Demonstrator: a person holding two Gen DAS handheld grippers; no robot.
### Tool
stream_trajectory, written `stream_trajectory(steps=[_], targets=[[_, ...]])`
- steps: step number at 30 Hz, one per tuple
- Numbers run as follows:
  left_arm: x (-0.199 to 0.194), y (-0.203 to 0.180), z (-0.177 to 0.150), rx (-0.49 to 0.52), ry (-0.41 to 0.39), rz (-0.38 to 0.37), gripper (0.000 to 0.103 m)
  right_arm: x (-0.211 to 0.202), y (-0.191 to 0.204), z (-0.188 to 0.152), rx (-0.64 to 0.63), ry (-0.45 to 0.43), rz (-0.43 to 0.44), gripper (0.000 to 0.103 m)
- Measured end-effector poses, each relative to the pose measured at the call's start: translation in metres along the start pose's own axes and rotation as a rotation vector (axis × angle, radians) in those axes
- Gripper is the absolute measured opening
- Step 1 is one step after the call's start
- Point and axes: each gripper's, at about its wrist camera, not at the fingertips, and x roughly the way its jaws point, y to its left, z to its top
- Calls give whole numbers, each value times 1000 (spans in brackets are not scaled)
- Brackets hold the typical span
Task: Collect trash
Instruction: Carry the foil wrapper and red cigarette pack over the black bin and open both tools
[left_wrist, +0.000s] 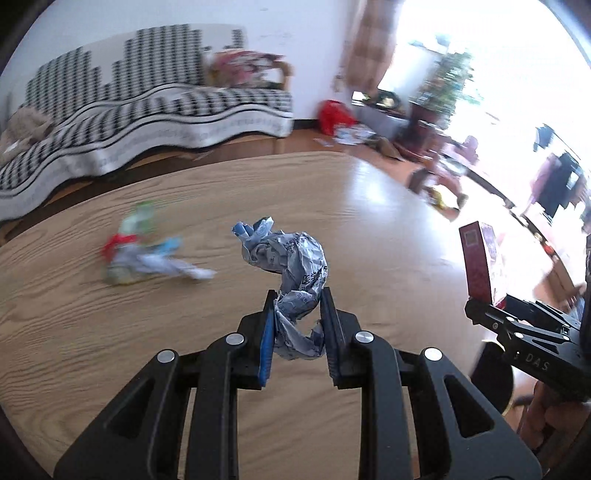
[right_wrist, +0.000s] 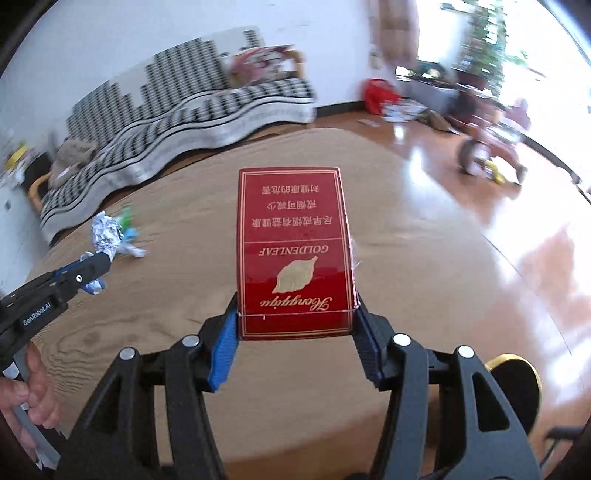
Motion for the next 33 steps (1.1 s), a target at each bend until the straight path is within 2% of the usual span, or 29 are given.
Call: stream_trajectory(steps=[8, 12, 17, 24, 29, 33], targets=[[28, -144, -18, 156, 14, -197, 22, -60, -147, -54, 173, -10, -183, 55], [41, -204, -38, 228, 42, -291, 23, -84, -208, -84, 265, -7, -272, 55], [60, -271, -68, 314, 90, -405, 23, -106, -265, -124, 370, 27, -357, 55], [92, -342, -119, 407, 173, -508, 23, -117, -302, -156, 466, 88, -416, 55], [106, -368, -143, 457, 217, -541, 23, -119, -318, -171, 504, 114, -416, 55], [114, -377, -149, 473, 232, -562, 23, -112, -323, -164, 517, 120, -417, 55]])
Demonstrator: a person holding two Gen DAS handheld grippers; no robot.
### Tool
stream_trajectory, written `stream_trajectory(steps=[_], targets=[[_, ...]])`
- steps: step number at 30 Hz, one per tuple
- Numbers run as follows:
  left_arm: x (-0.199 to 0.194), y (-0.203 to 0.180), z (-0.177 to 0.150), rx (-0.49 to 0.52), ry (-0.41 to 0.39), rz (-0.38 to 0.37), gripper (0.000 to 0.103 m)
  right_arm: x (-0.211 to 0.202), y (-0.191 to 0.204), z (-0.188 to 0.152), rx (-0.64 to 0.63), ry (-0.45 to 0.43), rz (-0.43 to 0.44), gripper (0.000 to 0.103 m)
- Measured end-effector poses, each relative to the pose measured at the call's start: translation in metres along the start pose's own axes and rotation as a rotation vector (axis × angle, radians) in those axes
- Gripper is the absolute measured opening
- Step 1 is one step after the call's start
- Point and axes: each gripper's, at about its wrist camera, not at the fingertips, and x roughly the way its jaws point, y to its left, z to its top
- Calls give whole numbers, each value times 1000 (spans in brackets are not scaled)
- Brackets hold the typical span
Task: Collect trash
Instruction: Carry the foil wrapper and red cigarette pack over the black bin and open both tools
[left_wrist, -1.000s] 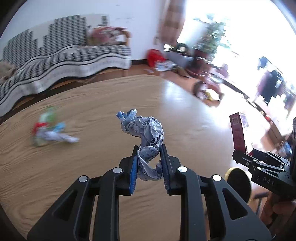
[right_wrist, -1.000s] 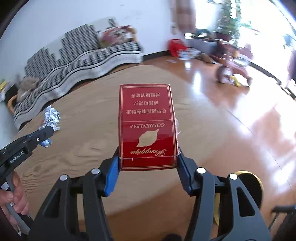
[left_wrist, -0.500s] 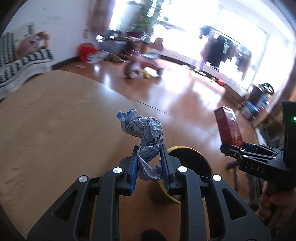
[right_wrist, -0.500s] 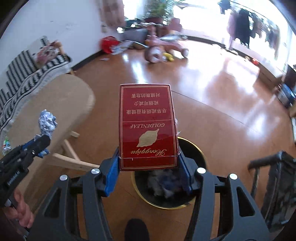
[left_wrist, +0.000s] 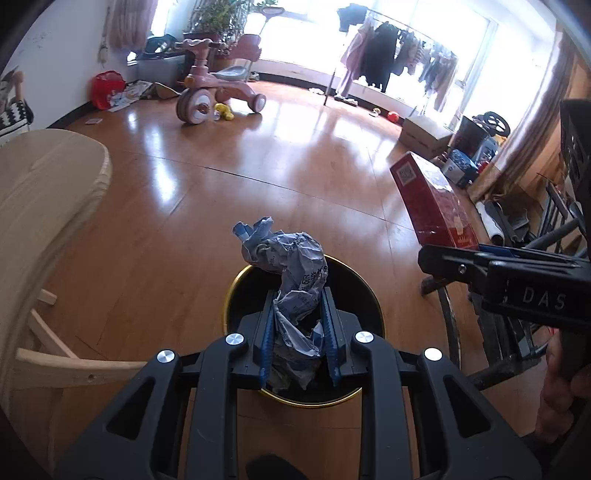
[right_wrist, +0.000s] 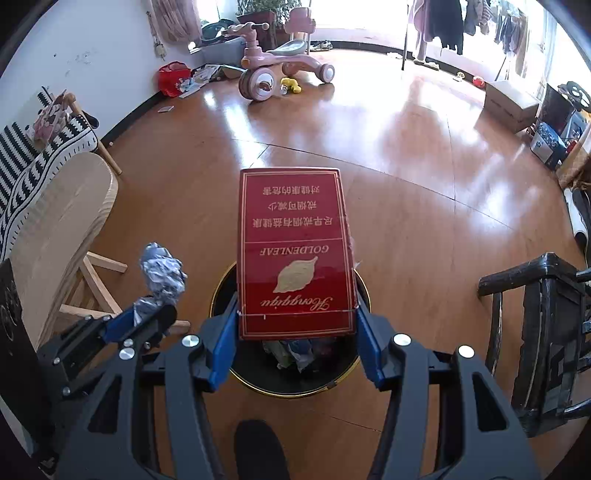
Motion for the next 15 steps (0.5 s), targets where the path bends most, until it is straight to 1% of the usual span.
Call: stream_trajectory(steps=[6, 12, 13, 14, 15], targets=[[16, -1, 1, -2, 16, -9, 23, 2, 1, 4, 7, 8, -1, 55], [19, 2, 3, -8, 17, -24, 24, 3, -2, 4, 11, 10, -7, 55], [20, 2, 4, -7, 21, -25, 31, 3, -3, 4, 12, 10, -7, 55], [20, 1, 3, -7, 23, -24, 46, 3, -3, 4, 12, 12, -7, 56], [20, 1, 3, -9, 19, -21, 55, 4, -3, 4, 12, 12, -7, 56]])
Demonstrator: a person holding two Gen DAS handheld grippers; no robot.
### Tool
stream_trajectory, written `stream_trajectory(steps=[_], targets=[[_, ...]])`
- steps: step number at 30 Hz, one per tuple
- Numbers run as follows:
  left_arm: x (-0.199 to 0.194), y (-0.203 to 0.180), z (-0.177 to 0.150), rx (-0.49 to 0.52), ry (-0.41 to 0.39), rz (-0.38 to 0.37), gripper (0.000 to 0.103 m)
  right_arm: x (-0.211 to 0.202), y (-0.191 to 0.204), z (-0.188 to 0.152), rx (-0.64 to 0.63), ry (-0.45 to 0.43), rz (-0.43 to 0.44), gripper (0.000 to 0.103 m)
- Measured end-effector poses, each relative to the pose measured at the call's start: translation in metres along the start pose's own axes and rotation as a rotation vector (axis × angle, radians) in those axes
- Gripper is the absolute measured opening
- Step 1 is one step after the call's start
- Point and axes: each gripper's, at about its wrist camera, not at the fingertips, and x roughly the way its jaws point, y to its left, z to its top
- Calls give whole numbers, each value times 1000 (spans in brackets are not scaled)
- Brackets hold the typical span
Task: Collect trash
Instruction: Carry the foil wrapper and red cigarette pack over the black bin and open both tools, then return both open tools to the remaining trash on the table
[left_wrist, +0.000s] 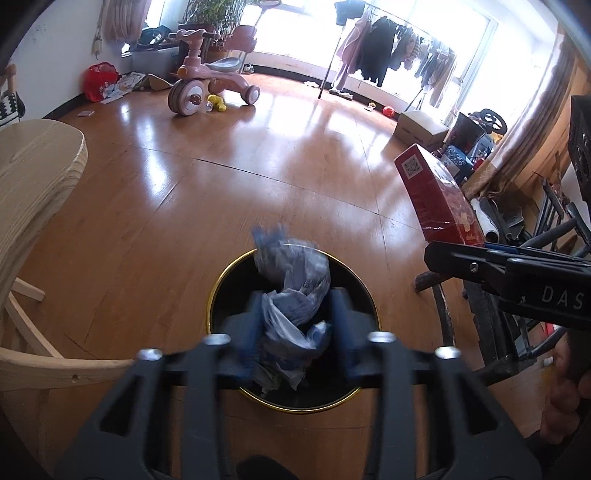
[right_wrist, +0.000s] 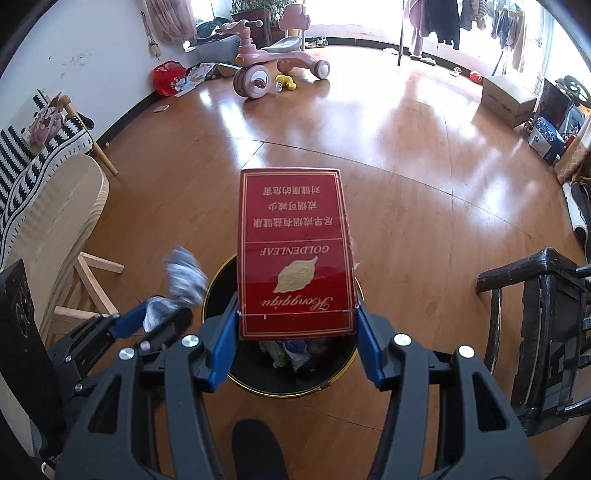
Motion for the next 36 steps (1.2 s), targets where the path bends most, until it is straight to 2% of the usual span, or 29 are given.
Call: stream_trajectory(steps=[1, 12, 16, 21, 23, 29, 33, 36], targets=[[-1, 1, 0, -1, -6, 1, 63, 0, 0, -1, 0, 0, 0, 56], [-7, 5, 2, -18, -18, 11, 65, 4, 0, -2, -5, 13, 6, 57], [-11, 3, 4, -26, -23, 19, 66, 6, -2, 1, 2, 20, 6, 67], [-15, 5, 4, -12, -23, 44, 66, 2, 1, 3, 8, 12, 15, 67], [-20, 5, 3, 12, -28, 72, 67, -1, 8, 5, 5, 2, 21, 72], [-69, 29, 1, 30, -74, 164, 82, -12, 53, 10, -67, -33, 77, 77], [-121, 67, 0, -37, -125, 235, 86, -21, 99, 10, -154, -61, 118, 78], [-168, 109, -6, -122, -158, 308, 89, -26, 139, 7, -205, -69, 170, 78]])
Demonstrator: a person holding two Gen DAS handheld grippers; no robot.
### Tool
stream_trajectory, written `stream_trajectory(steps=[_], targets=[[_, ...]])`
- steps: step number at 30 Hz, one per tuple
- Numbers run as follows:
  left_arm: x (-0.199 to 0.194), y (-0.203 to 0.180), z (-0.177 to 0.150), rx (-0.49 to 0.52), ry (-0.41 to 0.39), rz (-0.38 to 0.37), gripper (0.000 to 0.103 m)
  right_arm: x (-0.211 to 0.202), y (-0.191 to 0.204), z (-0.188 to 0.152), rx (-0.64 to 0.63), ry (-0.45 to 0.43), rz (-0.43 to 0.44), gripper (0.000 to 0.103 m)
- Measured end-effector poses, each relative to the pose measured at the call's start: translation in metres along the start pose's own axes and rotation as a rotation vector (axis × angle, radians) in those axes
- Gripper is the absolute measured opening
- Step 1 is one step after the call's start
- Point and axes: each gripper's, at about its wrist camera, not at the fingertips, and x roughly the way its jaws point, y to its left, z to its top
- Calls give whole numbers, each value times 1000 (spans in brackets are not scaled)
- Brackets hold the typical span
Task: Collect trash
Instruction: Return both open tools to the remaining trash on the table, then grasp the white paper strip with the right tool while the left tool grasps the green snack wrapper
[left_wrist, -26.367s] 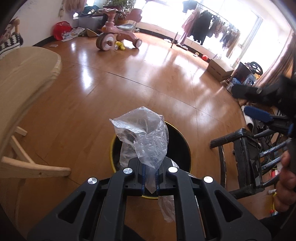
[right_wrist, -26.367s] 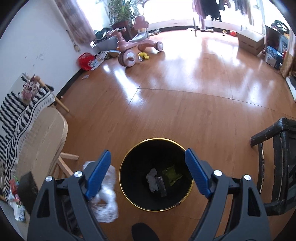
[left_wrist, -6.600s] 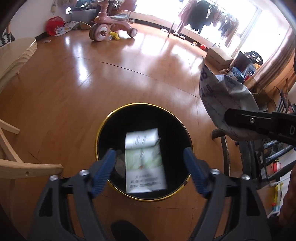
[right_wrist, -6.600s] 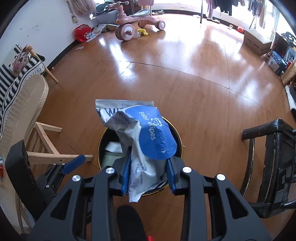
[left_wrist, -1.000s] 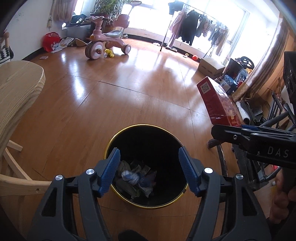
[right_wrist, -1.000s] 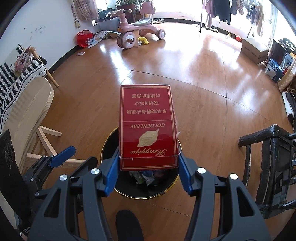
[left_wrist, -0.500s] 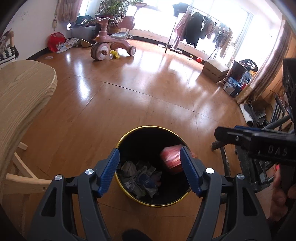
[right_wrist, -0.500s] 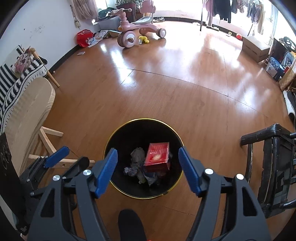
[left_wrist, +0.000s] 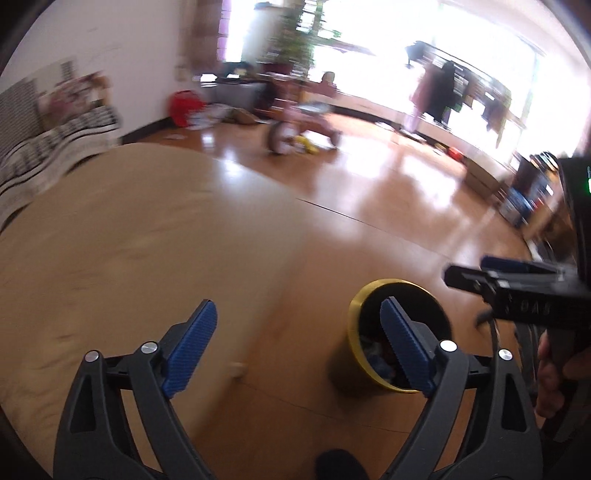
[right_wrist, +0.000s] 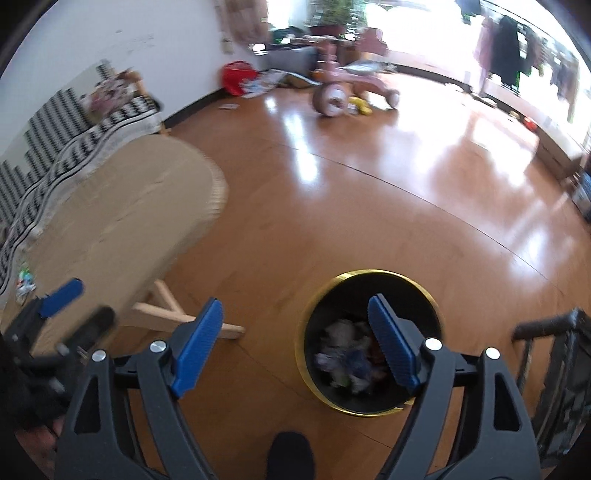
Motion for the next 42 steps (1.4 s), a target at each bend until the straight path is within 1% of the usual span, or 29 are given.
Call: stream_trajectory(steps=[2, 5, 6, 7, 8, 9, 12, 14, 15, 17, 18, 19, 21, 23, 24, 25, 26, 29, 32, 36, 37, 39, 40, 41, 42], targets=[[-24, 46, 1, -71, -16, 67, 91, 2, 28, 3, -29, -2, 31, 79], [-55, 112, -6, -165, -38, 195, 93, 10, 90, 4, -97, 11, 95, 79], [-65, 133, -10, -198, -37, 233, 93, 12, 107, 5, -120, 16, 110, 79], [-79, 165, -17, -248, -33, 283, 94, 13, 128, 6, -151, 19, 127, 79], [-88, 186, -21, -280, -29, 318, 94, 15, 156, 5, -194, 18, 152, 79], [-96, 205, -24, -307, -25, 348, 94, 16, 175, 5, -223, 17, 167, 79], [-130, 275, -56, -406, -22, 457, 94, 23, 248, -3, -346, 23, 225, 79], [-150, 315, -77, -466, -16, 502, 94, 30, 285, -9, -402, 38, 263, 79], [-158, 335, -89, -495, -10, 526, 94, 36, 312, -14, -440, 52, 287, 79], [-169, 363, -102, -540, -1, 559, 94, 44, 350, -22, -496, 75, 317, 79], [-176, 373, -110, -561, 1, 567, 94, 51, 375, -29, -536, 88, 332, 79], [-184, 385, -123, -586, 6, 575, 94, 55, 392, -35, -565, 94, 340, 79], [-192, 399, -138, -615, 15, 578, 94, 63, 424, -49, -626, 100, 346, 79], [-195, 404, -146, -619, 20, 579, 94, 73, 457, -61, -683, 103, 354, 79], [-196, 406, -149, -613, 26, 578, 94, 77, 467, -65, -700, 103, 360, 79], [-195, 410, -149, -608, 31, 578, 94, 80, 479, -69, -724, 87, 354, 82], [-194, 412, -152, -600, 39, 577, 94, 83, 492, -70, -744, 69, 359, 82], [-188, 414, -157, -583, 67, 565, 94, 95, 527, -66, -764, 52, 395, 85], [-180, 410, -157, -530, 84, 581, 94, 106, 557, -59, -784, 41, 420, 85], [-171, 410, -152, -492, 101, 575, 96, 117, 574, -46, -798, 45, 441, 85], [-168, 410, -149, -485, 104, 572, 96, 118, 573, -43, -798, 45, 445, 82], [-163, 411, -146, -469, 112, 567, 96, 117, 573, -40, -807, 30, 463, 60], [-158, 411, -143, -457, 117, 563, 96, 115, 571, -40, -812, 23, 477, 34], [-155, 411, -140, -448, 120, 559, 96, 113, 568, -40, -819, 21, 490, 22], [-150, 411, -136, -437, 124, 555, 96, 112, 564, -41, -836, 23, 503, 20]])
